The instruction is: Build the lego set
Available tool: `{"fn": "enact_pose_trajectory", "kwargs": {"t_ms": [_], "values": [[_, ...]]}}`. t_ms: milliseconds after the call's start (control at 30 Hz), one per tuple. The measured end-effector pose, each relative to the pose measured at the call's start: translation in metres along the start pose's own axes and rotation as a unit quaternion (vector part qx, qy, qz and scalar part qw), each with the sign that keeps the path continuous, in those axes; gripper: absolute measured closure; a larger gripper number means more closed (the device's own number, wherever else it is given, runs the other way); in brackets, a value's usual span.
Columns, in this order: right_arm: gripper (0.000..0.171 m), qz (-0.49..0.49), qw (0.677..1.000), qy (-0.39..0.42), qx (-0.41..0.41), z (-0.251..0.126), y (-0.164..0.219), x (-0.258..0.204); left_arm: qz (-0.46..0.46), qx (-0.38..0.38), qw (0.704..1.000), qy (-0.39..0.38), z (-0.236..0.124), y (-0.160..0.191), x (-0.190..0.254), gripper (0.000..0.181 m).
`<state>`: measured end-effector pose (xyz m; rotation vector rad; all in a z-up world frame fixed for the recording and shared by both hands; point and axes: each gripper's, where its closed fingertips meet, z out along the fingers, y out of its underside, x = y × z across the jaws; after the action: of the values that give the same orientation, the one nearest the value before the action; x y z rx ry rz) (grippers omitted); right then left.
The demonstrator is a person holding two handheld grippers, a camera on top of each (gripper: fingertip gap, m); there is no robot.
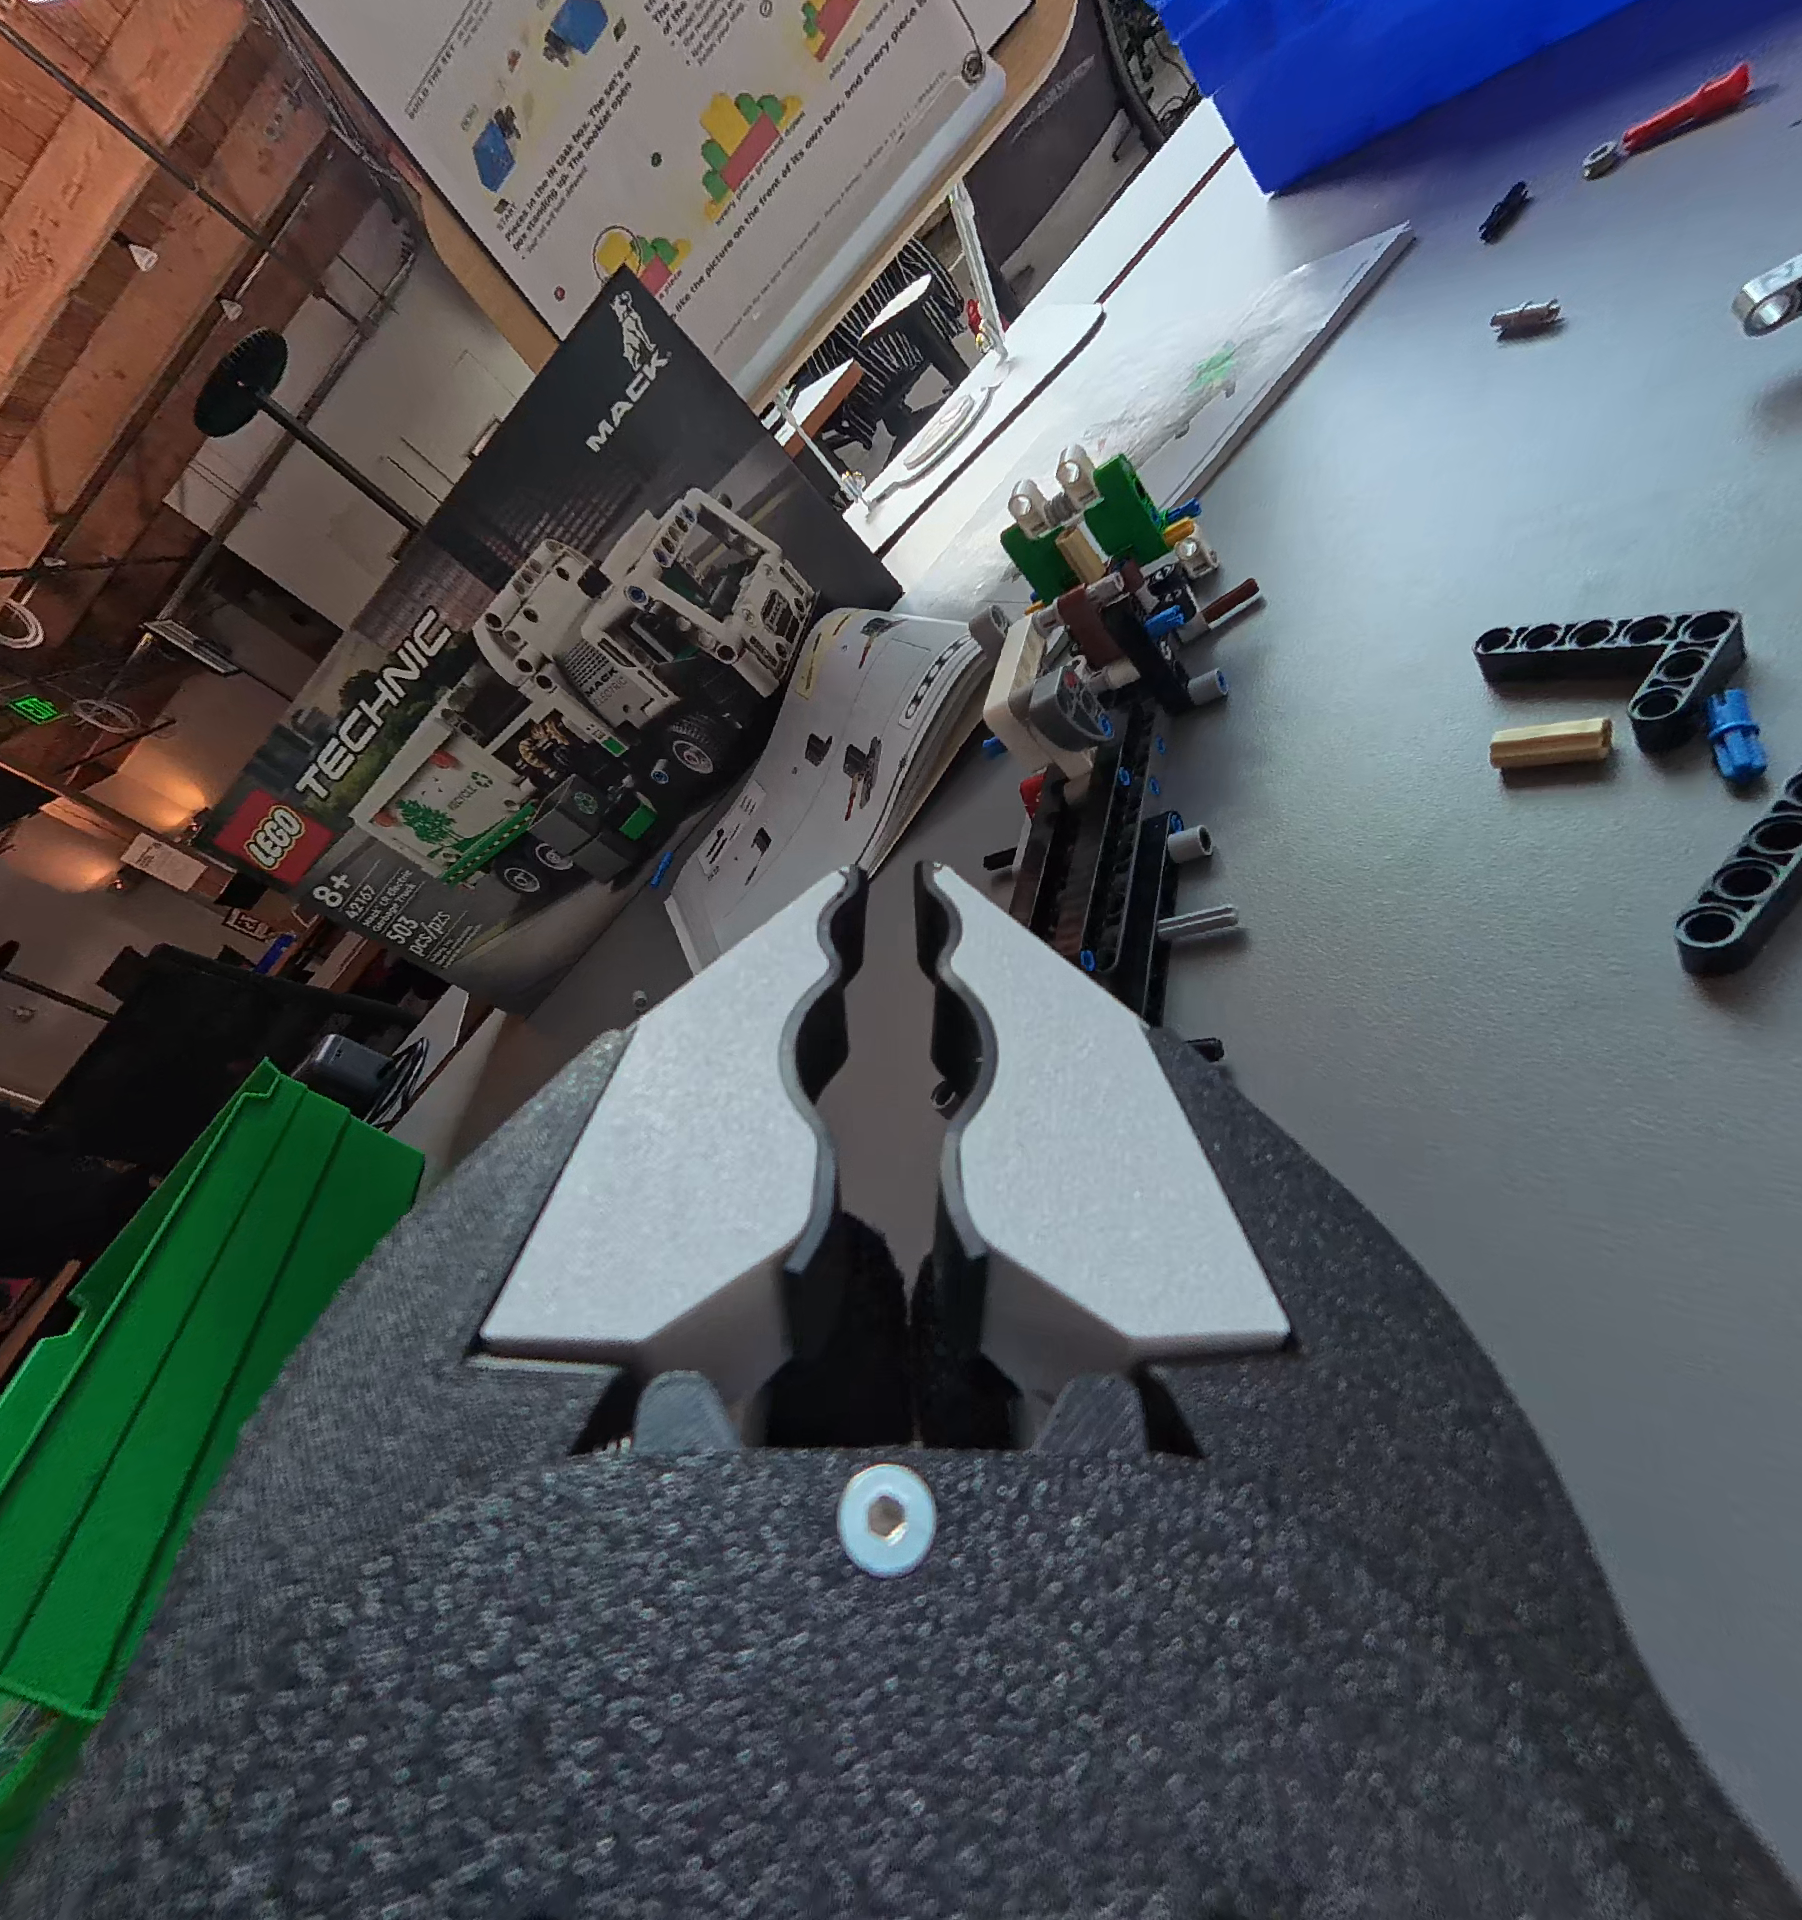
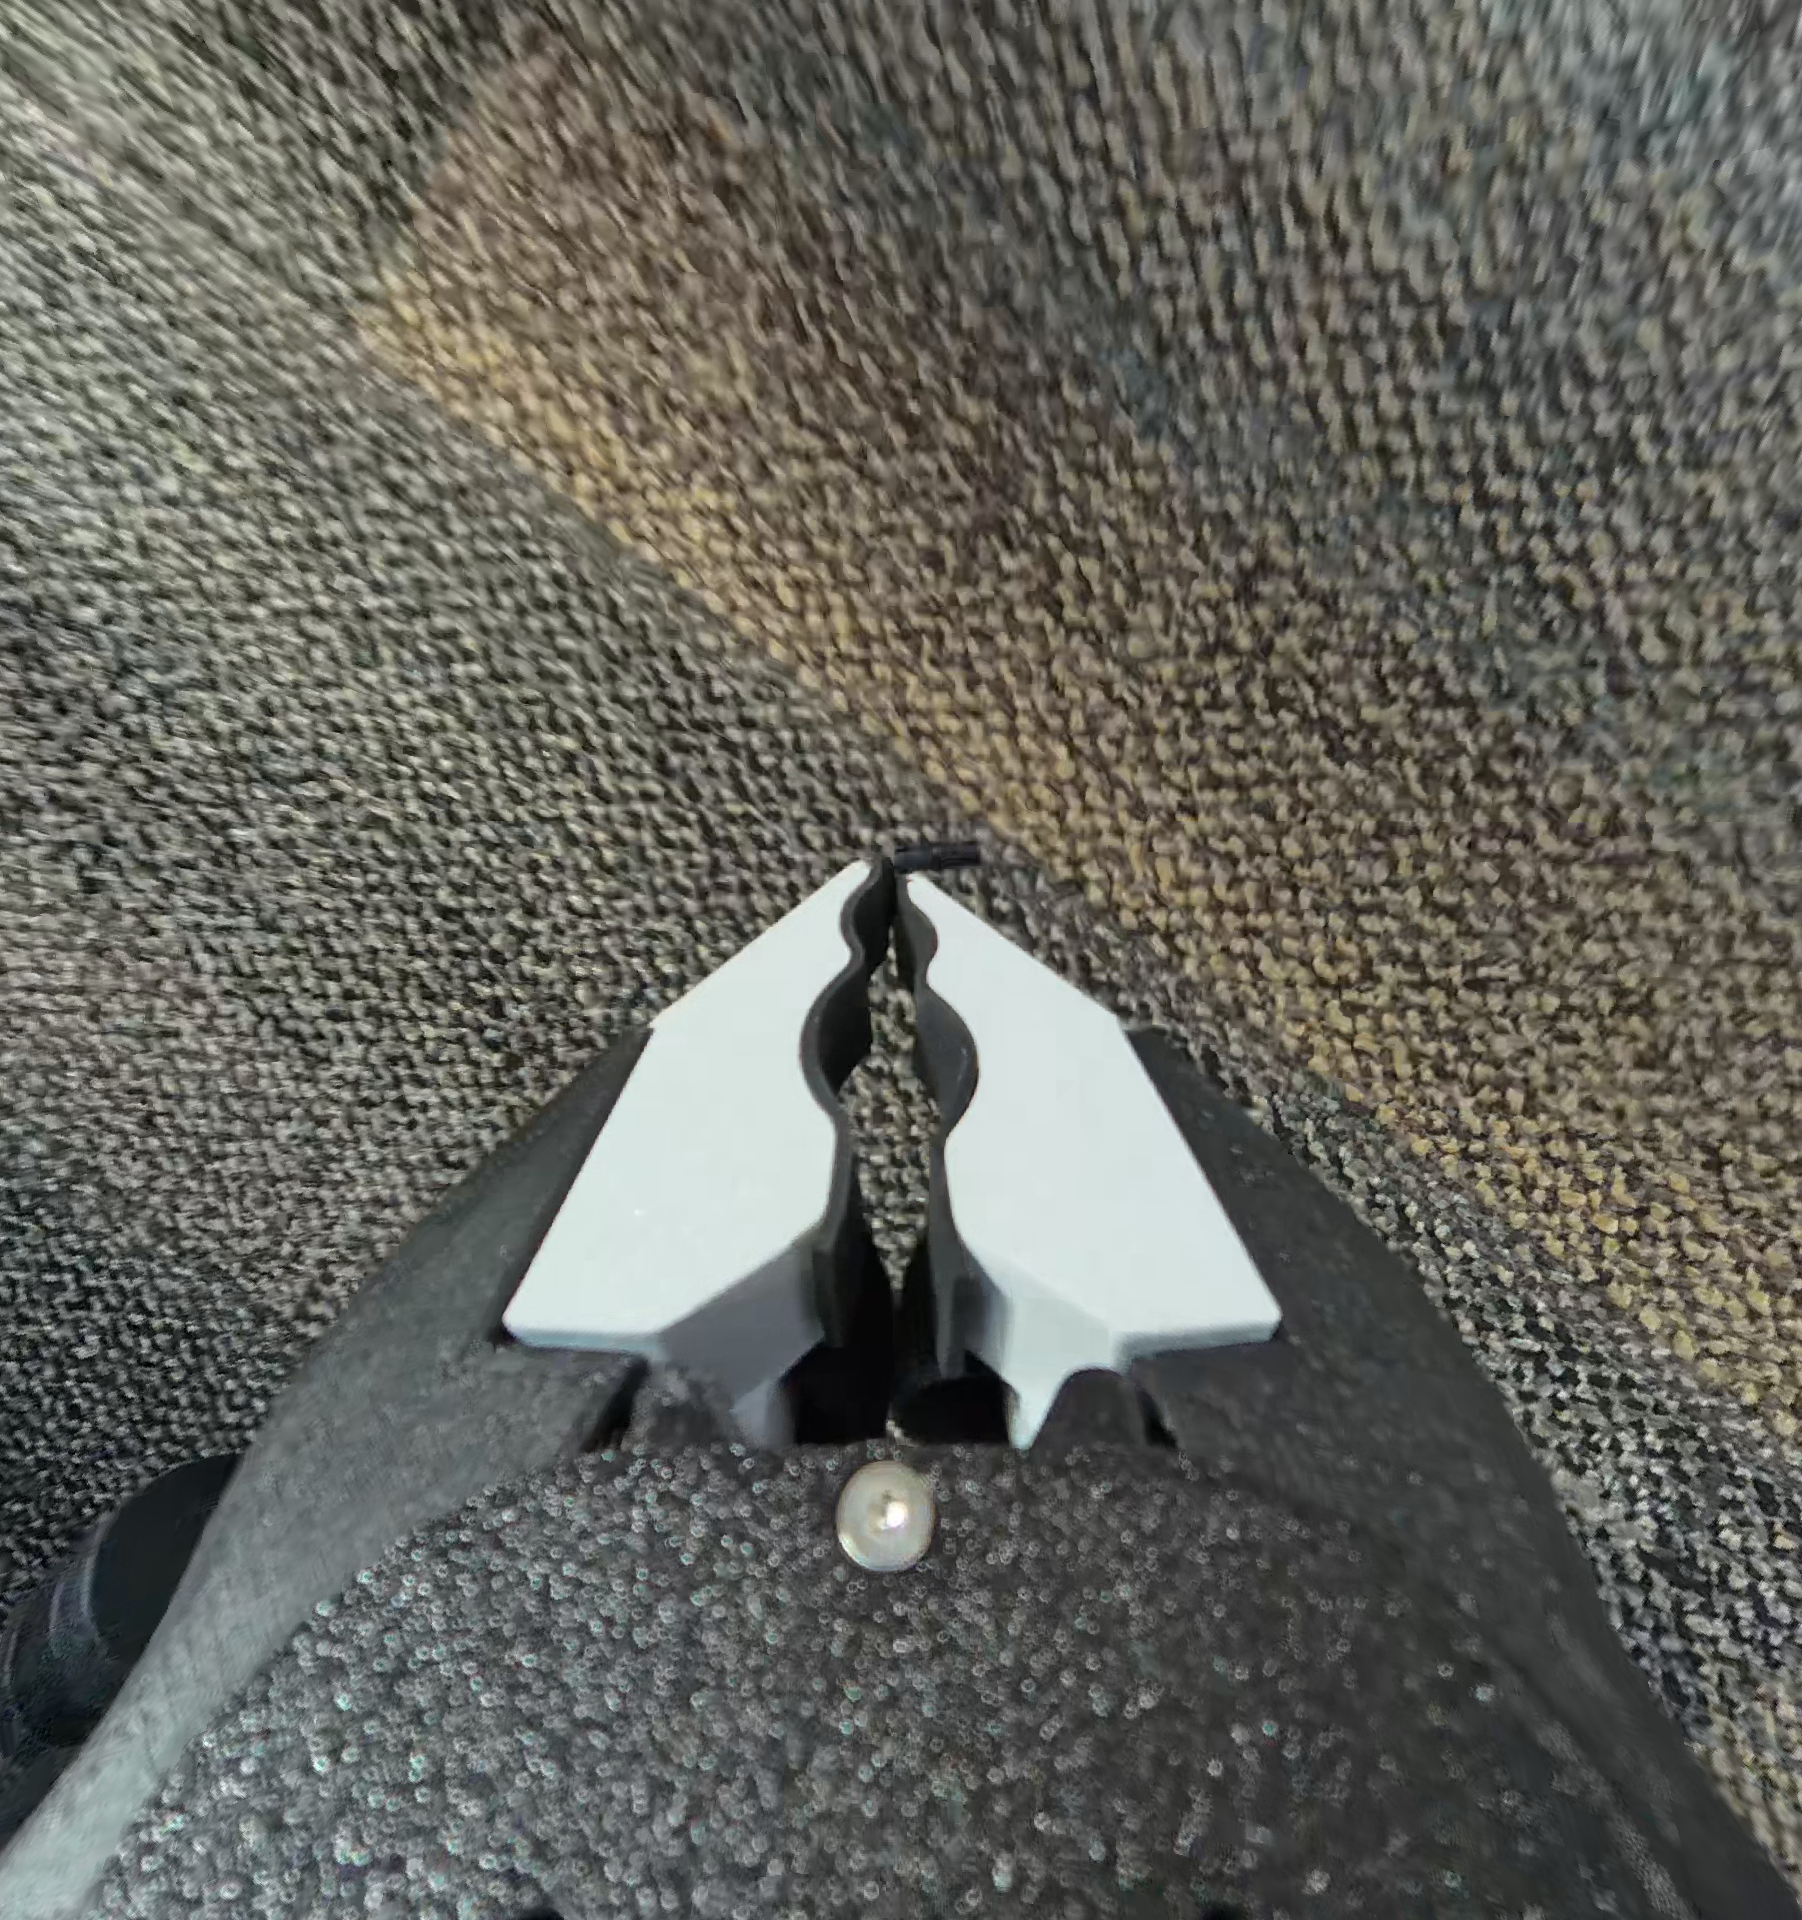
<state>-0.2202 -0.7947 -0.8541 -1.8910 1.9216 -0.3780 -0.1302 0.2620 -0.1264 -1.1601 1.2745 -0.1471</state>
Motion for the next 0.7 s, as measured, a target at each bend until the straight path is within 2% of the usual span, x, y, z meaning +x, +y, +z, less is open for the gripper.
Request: {"fn": "enact_pose_trajectory", "kwargs": {"t_ms": [167,267,367,500,600,700], "values": [[0.171,-0.124,0.984,-0.038,0.122,-0.089,-0.094,-0.071,-0.001,0.019,1.0,0.001,-0.004,-0.005,0.0,0.175],[0.171,-0.161,0.979,-0.05,0.112,-0.111,-0.108,-0.092,-0.01,0.032,0.999,0.01,-0.007,-0.008,0.0,0.176],[0.17,-0.093,0.992,-0.088,0.007,-0.074,-0.069,-0.086,-0.02,0.048,0.999,0.017,-0.01,-0.011,0.0,0.176],[0.16,-0.003,0.997,-0.067,-0.046,-0.005,-0.036,-0.057,-0.011,0.061,0.998,0.017,-0.013,-0.015,0.002,0.177],[0.154,-0.032,0.991,-0.066,-0.108,0.033,-0.002,-0.06,0.009,0.06,0.998,0.017,-0.013,-0.015,0.006,0.178],[0.154,-0.071,0.986,-0.071,-0.132,0.049,0.022,-0.072,0.015,0.048,0.999,0.018,-0.01,-0.012,0.008,0.178]]}}
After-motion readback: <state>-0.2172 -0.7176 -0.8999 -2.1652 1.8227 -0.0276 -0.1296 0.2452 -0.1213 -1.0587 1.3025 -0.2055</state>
